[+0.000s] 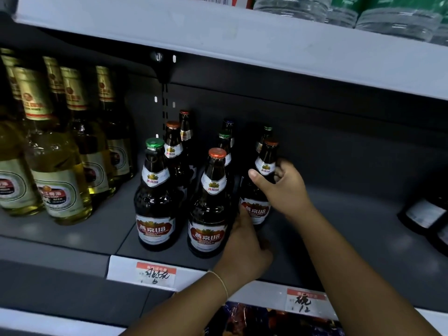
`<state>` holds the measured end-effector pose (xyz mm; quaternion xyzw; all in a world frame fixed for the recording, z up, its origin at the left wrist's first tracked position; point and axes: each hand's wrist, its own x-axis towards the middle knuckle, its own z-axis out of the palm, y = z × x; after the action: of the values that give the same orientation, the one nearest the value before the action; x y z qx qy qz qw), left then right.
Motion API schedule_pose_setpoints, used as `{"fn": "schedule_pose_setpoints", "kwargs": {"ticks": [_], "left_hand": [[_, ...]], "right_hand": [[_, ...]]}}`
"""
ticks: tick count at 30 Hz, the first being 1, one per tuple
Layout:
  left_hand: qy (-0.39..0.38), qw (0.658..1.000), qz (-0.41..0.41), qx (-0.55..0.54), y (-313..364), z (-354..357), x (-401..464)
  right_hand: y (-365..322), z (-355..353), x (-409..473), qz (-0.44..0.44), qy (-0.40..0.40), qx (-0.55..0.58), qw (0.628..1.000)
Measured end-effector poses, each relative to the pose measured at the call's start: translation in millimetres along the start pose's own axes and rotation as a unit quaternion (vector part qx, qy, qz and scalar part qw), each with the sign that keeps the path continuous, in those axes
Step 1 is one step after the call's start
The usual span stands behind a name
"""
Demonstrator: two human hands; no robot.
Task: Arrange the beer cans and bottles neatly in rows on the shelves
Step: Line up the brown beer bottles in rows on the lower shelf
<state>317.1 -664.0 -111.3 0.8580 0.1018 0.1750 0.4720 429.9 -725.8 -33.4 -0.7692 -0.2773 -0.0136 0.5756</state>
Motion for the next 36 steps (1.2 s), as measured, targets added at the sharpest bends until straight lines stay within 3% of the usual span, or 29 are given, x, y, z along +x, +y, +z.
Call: {"fn": "schedule_pose_setpoints", "kwargs": {"ticks": [10, 36], "left_hand": [[0.034, 0.999, 0.031, -0.012, -10.0, 2.9, -4.1], [0.023, 1.0, 0.005, -0.015, -1.7, -1.7, -7.3]], "right_hand": [[16.1, -14.9, 6.6, 0.006, -0.061, 0.016, 0.998], [7.7, -11.2, -3.9, 0.014, -0.059, -0.013, 0.998]]}}
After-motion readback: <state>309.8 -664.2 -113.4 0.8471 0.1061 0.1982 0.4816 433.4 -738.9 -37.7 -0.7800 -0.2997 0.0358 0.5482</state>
